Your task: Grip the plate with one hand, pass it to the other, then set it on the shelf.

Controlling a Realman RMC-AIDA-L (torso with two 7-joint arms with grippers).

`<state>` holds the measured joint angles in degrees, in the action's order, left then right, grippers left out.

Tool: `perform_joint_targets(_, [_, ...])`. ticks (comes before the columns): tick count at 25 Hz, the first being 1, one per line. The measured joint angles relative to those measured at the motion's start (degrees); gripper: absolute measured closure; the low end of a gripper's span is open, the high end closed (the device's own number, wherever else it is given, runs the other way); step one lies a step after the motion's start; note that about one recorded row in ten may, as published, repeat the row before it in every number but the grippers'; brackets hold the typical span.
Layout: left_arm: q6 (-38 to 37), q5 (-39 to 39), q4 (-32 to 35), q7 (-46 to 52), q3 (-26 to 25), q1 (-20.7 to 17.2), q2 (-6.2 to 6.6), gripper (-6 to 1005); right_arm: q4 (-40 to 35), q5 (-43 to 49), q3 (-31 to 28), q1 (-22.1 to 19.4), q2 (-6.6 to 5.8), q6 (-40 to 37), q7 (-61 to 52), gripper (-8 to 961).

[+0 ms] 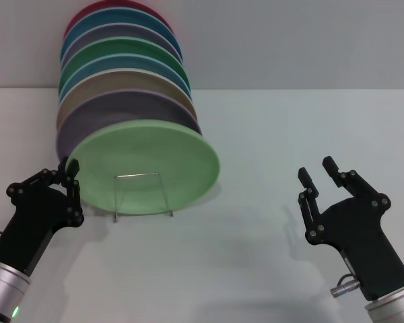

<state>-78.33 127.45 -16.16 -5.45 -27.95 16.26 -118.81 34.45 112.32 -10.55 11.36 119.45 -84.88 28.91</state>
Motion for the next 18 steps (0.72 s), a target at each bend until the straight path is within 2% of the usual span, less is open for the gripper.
perform_joint_targets(5, [-0.3, -0.3, -0.1, 0.1, -0.4, -0.2, 0.0, 964, -0.3, 0.0, 0.0, 0.3, -0.04, 0.0, 0.0, 618])
perform_joint_targets(8, [-1.6, -0.4, -0.1, 0.0, -0.5, -0.6, -0.01, 789, -1.1, 0.0, -0.5, 0.8, 0.0, 0.2, 0.0, 617])
perform_joint_targets(12, [-4.9, -0.4, 0.1, 0.0, -0.6, -2.4, 0.08, 708, -2.0, 0.0, -3.4, 1.6, 0.09, 1.9, 0.0, 615])
perform_joint_targets(18, [-15.4, -0.1, -0.2, 0.4, 2.0, -8.0, -0.06, 617, -5.0, 0.0, -10.1, 3.0, 0.03, 5.8, -1.7, 611])
